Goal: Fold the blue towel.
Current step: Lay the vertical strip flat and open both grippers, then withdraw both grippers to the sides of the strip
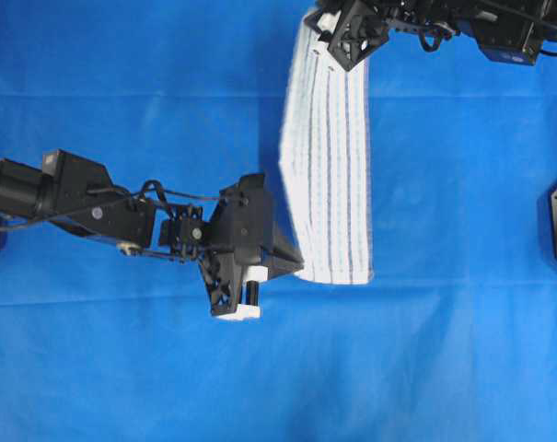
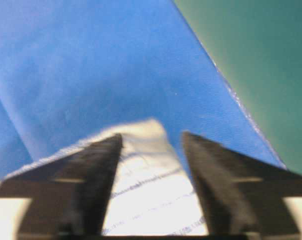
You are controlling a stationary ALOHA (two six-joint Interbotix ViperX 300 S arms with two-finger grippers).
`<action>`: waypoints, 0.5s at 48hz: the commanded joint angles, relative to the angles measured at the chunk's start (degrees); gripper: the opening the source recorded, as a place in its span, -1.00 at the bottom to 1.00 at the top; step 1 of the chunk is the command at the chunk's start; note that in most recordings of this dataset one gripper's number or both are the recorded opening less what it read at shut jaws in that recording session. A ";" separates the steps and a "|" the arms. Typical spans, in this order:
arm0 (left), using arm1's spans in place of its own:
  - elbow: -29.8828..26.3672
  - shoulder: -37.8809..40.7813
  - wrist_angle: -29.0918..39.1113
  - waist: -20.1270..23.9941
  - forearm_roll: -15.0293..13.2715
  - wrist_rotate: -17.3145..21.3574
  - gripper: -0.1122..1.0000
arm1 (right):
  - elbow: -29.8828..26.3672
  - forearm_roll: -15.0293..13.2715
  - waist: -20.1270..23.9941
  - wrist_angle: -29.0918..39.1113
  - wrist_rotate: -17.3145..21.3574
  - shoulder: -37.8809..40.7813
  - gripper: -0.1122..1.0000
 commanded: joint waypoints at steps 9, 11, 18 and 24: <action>3.08 -7.82 2.90 0.09 -0.18 1.14 0.55 | 1.14 -0.09 0.09 -0.26 0.18 -3.34 0.31; 4.13 -9.23 3.43 0.35 -0.09 1.23 0.72 | 2.20 -0.09 0.09 -0.44 0.18 -4.48 0.31; 8.17 -14.94 3.69 2.64 -0.09 1.32 0.65 | 6.68 0.26 0.18 -1.49 0.26 -8.79 0.31; 11.43 -18.81 2.11 6.15 -0.09 1.32 0.65 | 11.43 0.53 0.88 -4.57 0.44 -13.18 0.31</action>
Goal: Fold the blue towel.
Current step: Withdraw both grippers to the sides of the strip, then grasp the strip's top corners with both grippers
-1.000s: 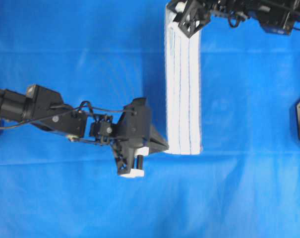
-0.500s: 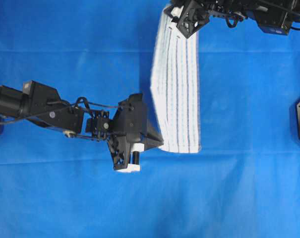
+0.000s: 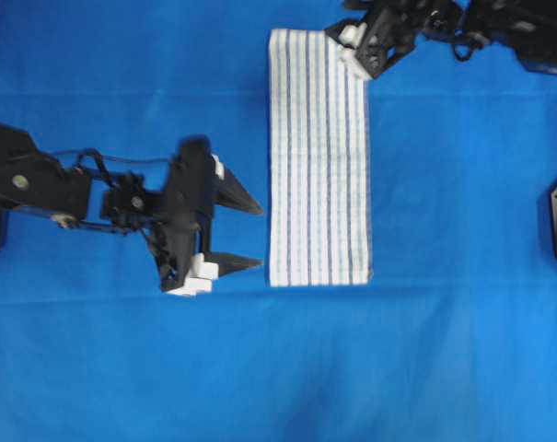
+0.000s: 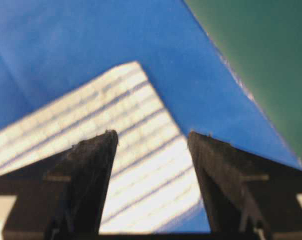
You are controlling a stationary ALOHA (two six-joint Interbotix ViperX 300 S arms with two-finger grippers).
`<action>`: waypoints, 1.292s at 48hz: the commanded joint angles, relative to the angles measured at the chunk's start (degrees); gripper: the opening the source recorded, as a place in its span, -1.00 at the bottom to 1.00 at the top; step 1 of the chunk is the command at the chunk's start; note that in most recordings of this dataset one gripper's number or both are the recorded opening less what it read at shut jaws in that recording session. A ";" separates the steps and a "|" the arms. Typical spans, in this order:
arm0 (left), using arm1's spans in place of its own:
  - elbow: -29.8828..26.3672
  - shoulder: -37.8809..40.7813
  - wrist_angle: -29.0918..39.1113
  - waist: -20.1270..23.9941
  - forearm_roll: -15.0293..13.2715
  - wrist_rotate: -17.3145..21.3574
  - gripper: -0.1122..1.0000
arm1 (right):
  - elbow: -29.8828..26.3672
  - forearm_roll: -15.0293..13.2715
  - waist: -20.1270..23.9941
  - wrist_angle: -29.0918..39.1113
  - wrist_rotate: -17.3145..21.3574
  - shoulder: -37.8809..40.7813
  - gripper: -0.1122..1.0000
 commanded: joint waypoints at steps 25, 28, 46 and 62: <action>10.63 -11.78 -12.22 14.15 0.09 2.20 0.65 | 22.41 4.57 10.46 -16.35 0.18 -25.40 0.31; 10.90 -12.22 -12.57 14.41 0.09 2.20 0.65 | 23.82 4.75 10.90 -16.44 0.18 -27.60 0.31; 10.37 -11.51 -13.10 14.50 0.09 2.02 0.65 | 23.82 4.83 10.55 -15.91 0.00 -27.25 0.31; 8.00 -9.14 -13.36 16.61 0.00 2.11 0.65 | 21.53 4.92 5.54 -15.82 0.00 -23.38 0.32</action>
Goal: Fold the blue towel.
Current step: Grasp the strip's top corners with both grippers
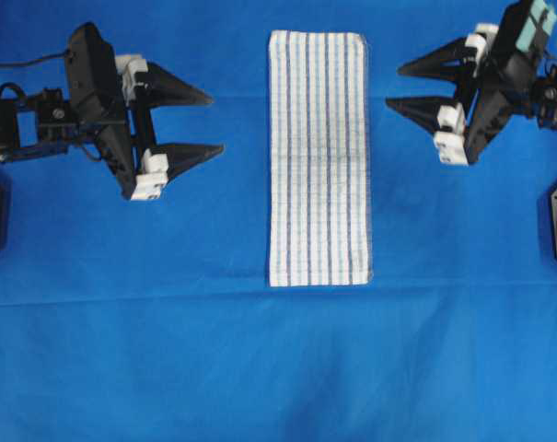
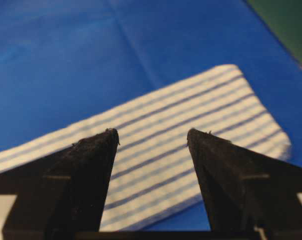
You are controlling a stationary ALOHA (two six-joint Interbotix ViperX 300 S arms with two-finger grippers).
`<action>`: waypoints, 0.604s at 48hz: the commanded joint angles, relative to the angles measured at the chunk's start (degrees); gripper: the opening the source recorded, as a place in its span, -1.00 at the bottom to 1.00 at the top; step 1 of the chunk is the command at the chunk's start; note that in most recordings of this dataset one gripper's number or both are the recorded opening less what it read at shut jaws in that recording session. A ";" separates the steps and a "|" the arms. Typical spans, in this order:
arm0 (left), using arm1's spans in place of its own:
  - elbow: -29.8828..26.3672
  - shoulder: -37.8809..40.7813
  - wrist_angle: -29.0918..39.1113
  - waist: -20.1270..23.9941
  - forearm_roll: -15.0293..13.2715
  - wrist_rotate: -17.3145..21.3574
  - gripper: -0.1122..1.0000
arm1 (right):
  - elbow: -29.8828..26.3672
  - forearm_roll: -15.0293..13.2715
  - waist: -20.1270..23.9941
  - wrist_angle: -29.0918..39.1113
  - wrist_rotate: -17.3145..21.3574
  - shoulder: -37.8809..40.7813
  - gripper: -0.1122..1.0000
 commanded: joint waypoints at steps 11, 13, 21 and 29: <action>-9.58 10.90 -0.53 7.47 0.00 0.26 0.72 | -6.06 0.18 -8.09 -0.18 -0.18 9.67 0.39; -10.81 13.01 -0.53 8.61 0.09 0.26 0.76 | -6.86 0.18 -8.96 -0.18 -0.18 11.51 0.40; -16.00 20.57 -0.53 13.10 0.00 0.09 0.88 | -9.93 0.18 -11.87 -0.18 -0.18 19.07 0.44; -20.48 26.37 -0.53 15.29 0.09 0.09 0.88 | -13.54 0.18 -14.06 -0.44 -0.18 26.02 0.44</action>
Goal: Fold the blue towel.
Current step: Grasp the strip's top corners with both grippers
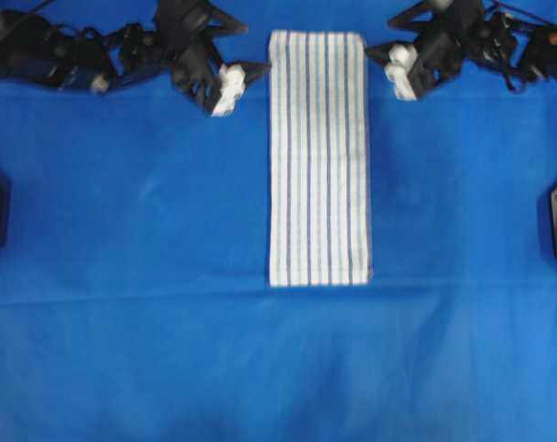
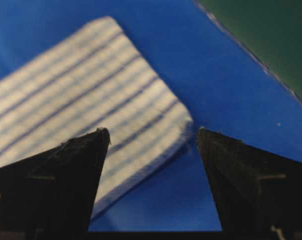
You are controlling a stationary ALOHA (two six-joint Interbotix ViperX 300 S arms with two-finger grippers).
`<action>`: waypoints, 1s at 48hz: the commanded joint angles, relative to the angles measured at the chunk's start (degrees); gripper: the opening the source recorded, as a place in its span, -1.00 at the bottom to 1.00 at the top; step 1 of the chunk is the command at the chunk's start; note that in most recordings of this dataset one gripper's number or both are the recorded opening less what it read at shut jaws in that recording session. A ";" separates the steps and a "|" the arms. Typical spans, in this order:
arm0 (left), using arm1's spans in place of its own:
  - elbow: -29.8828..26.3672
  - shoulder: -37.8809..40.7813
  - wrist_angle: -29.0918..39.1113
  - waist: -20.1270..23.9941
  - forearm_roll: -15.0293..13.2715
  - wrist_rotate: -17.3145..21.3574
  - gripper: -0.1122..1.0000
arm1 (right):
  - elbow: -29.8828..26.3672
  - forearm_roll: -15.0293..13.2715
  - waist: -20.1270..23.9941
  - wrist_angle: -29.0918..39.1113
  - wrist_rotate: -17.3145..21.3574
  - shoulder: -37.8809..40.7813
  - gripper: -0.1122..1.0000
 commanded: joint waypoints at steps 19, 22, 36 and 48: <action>-12.13 14.68 -0.09 2.29 0.00 -0.88 0.88 | -7.12 0.18 -2.37 -1.58 -0.18 11.95 0.44; -12.74 15.29 0.00 2.37 0.00 -0.88 0.88 | -7.29 0.18 -2.64 -1.58 -0.09 12.74 0.44; -13.27 15.73 1.32 2.46 -0.09 -1.14 0.47 | -8.09 0.18 -2.90 -1.58 -0.18 15.12 0.29; -13.18 16.08 1.93 2.02 -0.09 -1.14 -0.69 | -7.38 0.18 -2.64 -1.67 -0.18 16.00 -0.66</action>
